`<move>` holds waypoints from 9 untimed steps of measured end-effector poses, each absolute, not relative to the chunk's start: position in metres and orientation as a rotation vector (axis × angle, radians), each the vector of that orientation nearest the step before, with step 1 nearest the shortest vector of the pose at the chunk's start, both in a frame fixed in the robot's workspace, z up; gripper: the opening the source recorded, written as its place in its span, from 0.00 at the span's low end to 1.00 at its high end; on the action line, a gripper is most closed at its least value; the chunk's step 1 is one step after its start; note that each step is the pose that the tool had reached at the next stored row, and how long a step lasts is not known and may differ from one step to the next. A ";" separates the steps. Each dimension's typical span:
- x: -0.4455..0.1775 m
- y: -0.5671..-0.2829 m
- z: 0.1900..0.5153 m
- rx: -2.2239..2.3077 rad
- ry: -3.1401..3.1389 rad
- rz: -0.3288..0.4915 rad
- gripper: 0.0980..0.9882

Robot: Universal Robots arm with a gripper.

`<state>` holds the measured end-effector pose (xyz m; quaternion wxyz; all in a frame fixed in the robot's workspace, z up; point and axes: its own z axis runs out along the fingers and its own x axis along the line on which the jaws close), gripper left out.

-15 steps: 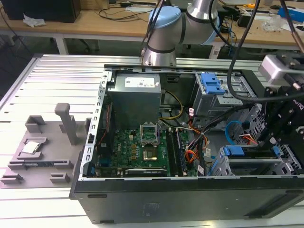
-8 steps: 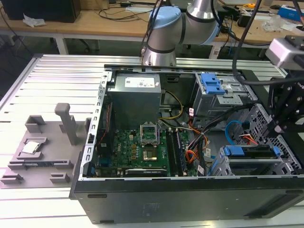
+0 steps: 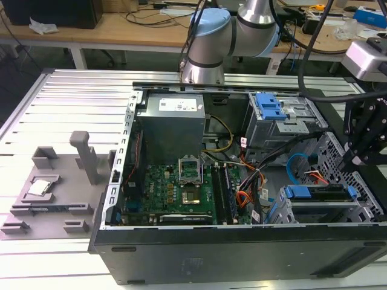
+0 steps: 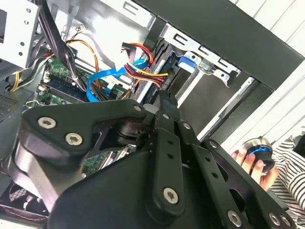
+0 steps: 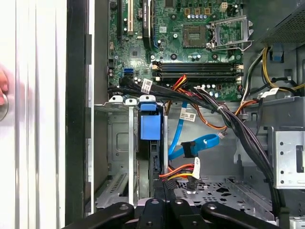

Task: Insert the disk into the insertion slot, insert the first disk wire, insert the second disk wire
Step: 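Insert the first disk wire, then insert the second disk wire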

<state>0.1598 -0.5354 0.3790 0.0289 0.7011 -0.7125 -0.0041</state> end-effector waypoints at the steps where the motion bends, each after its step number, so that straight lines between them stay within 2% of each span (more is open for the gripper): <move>1: 0.160 -0.535 0.379 2.163 -2.198 -0.013 0.01; 4: 0.160 -0.535 0.380 2.163 -2.198 -0.013 0.01; 6: 0.160 -0.535 0.380 2.163 -2.198 -0.013 0.15; 7: 0.160 -0.535 0.380 2.163 -2.198 -0.013 0.15; 8: 0.160 -0.535 0.380 2.163 -2.198 -0.012 0.23; 9: 0.160 -0.533 0.381 2.163 -2.198 -0.012 0.23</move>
